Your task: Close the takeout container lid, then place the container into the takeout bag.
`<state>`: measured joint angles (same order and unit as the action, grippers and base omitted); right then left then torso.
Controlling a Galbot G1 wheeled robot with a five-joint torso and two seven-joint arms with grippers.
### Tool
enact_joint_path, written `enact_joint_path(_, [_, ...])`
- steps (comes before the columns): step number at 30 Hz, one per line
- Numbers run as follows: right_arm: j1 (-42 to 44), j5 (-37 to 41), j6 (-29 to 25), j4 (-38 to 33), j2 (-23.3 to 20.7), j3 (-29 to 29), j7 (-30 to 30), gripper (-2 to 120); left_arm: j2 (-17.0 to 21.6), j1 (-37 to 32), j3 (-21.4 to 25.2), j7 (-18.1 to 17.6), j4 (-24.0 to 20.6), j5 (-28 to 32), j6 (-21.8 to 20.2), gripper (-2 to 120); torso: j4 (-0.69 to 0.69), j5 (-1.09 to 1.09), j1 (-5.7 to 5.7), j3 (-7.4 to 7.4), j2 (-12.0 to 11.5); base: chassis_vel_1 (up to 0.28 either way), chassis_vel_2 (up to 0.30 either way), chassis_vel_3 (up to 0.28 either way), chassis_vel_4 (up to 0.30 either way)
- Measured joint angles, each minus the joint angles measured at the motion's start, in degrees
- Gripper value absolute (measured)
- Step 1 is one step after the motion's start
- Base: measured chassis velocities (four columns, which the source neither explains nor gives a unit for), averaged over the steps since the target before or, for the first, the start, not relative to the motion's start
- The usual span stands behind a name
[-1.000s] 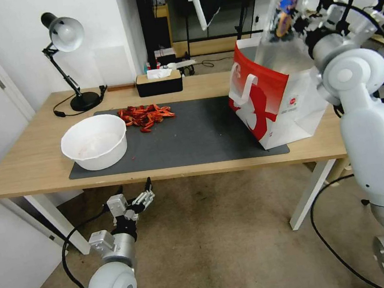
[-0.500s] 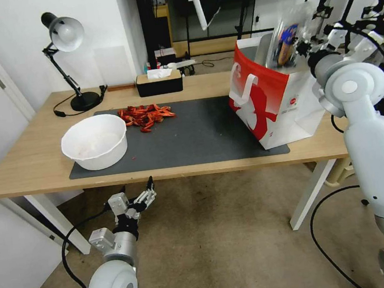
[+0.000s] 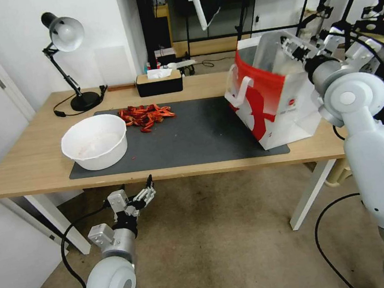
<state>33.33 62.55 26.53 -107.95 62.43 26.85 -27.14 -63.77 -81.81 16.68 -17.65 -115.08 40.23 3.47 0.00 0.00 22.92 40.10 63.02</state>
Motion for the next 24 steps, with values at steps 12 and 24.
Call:
enact_joint_path(12, [5.8,-12.7,-7.4,-6.5,-3.3,-2.4,17.9,100,-0.7,-1.3,0.7,2.3,1.1,-2.7,4.7,100,0.01,0.0,0.0,0.0,0.0,0.0,0.0,0.0,0.0])
enact_joint_path(24, [29.4,-27.3,-13.8,-17.0,-0.8,-1.1,22.5,100,-0.1,-1.6,1.0,4.0,2.1,-4.6,6.8,100,-0.01,-0.01,0.0,0.0,0.0,0.0,0.0,0.0,0.0])
